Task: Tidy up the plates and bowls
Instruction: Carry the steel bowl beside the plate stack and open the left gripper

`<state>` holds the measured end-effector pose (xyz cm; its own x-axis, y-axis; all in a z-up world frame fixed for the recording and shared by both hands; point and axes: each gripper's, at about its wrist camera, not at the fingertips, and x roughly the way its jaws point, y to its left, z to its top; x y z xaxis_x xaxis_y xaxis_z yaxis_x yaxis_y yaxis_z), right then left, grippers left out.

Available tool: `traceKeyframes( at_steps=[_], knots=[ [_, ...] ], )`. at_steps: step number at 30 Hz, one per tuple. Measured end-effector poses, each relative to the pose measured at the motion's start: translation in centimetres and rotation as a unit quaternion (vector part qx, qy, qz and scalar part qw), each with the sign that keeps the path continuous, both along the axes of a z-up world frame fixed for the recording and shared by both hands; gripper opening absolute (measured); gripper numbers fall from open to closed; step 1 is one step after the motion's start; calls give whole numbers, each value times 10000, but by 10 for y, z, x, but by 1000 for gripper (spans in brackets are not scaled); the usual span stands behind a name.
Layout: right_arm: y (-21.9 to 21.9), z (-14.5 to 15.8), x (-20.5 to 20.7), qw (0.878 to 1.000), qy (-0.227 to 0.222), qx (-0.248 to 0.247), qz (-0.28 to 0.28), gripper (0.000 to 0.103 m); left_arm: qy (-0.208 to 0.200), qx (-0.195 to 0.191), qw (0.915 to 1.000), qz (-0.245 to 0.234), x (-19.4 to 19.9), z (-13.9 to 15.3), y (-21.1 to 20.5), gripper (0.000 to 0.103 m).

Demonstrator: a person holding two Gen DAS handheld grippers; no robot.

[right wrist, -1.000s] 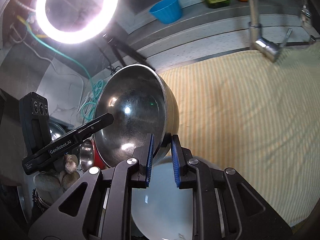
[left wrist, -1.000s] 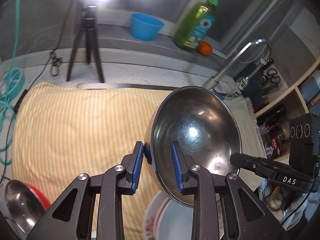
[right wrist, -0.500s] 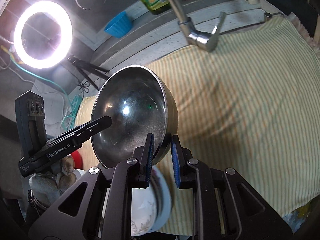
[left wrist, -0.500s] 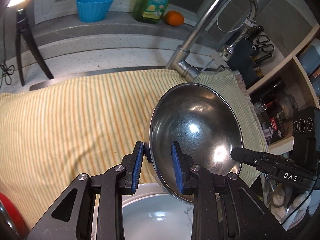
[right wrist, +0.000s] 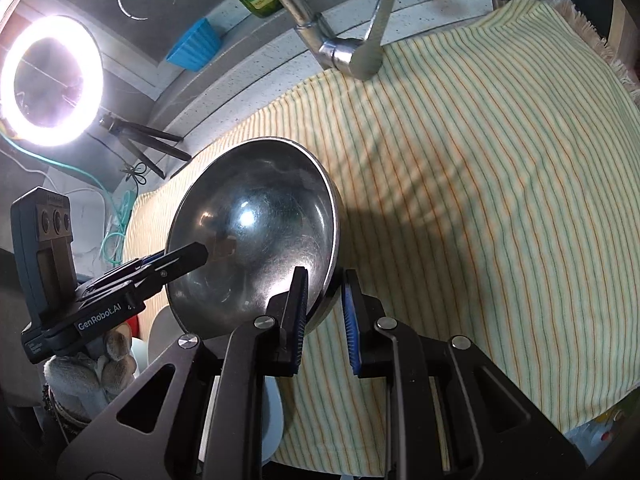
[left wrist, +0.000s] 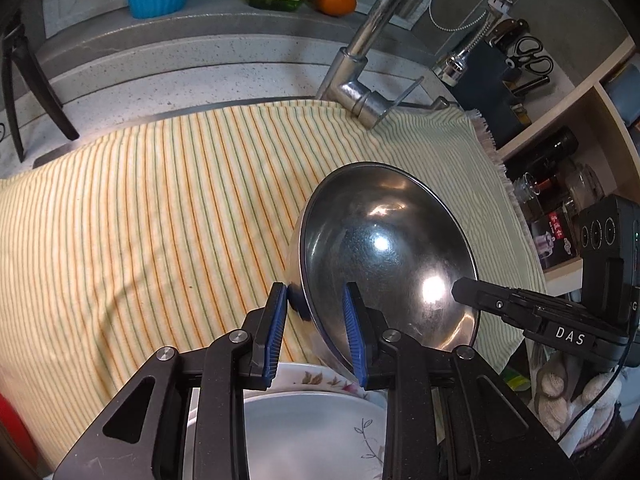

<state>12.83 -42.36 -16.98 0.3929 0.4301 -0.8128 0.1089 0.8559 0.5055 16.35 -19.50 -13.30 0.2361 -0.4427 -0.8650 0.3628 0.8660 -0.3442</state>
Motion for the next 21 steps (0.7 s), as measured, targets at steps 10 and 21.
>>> traceKeyframes(
  at_steps=[10,21],
  knots=[
    [0,-5,0,10000,22,-39,16,18,65,54,9999,-71,-2,-5,-2,26],
    [6,11,-5,9993,-251,-283,-22,53,-69,92,9999,-52,-6,6,3,35]
  ],
)
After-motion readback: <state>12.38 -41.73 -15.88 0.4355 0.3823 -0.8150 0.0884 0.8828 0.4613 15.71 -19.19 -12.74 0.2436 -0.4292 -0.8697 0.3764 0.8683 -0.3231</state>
